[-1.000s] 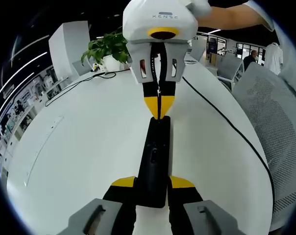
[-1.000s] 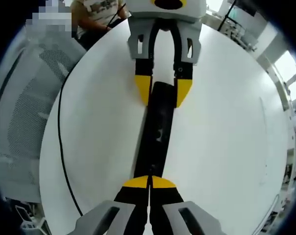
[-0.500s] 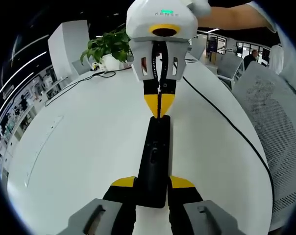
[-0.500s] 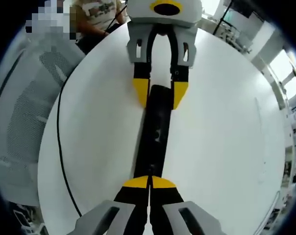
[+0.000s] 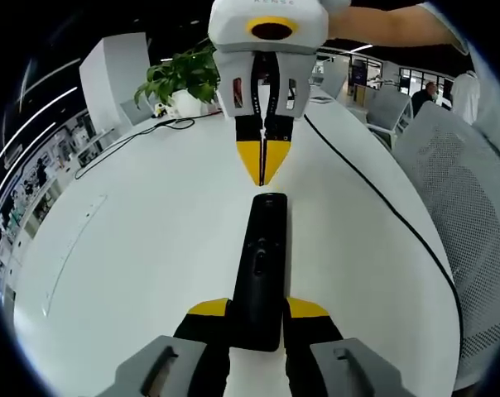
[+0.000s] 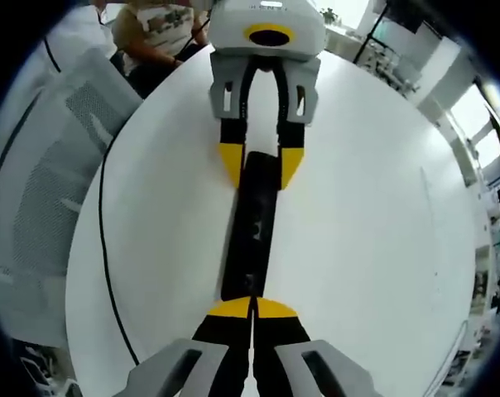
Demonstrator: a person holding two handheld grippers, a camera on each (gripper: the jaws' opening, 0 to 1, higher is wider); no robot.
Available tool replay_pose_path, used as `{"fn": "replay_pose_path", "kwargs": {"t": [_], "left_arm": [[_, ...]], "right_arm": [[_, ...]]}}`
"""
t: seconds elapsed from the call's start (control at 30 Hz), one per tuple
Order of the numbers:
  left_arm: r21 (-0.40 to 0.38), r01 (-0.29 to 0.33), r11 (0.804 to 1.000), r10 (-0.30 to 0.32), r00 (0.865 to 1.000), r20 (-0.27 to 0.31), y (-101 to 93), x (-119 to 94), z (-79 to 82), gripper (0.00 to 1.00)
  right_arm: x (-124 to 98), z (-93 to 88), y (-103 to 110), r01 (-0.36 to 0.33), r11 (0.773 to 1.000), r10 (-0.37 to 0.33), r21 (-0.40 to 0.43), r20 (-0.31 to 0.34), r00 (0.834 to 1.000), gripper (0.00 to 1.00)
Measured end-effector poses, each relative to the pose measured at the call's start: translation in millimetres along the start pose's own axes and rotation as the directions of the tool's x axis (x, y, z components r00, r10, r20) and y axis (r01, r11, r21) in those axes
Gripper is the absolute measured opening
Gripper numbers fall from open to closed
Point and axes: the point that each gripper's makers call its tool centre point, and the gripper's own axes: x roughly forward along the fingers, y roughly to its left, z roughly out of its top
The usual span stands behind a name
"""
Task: Press the specified remote control buttons in sequence, fully releasing each button before pressing the next.
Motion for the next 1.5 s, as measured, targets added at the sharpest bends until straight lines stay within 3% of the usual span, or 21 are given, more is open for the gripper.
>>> {"fn": "replay_pose_path", "kwargs": {"t": [0.73, 1.5], "left_arm": [[0.001, 0.001, 1.0, -0.001, 1.0, 0.004, 0.1, 0, 1.2, 0.23], [0.003, 0.0, 1.0, 0.0, 1.0, 0.008, -0.4, 0, 0.8, 0.23]], "right_arm": [[-12, 13.0, -7, 0.023, 1.0, -0.022, -0.018, 0.025, 0.999, 0.0], [9, 9.4, 1, -0.01, 1.0, 0.011, -0.015, 0.017, 1.0, 0.0]]}}
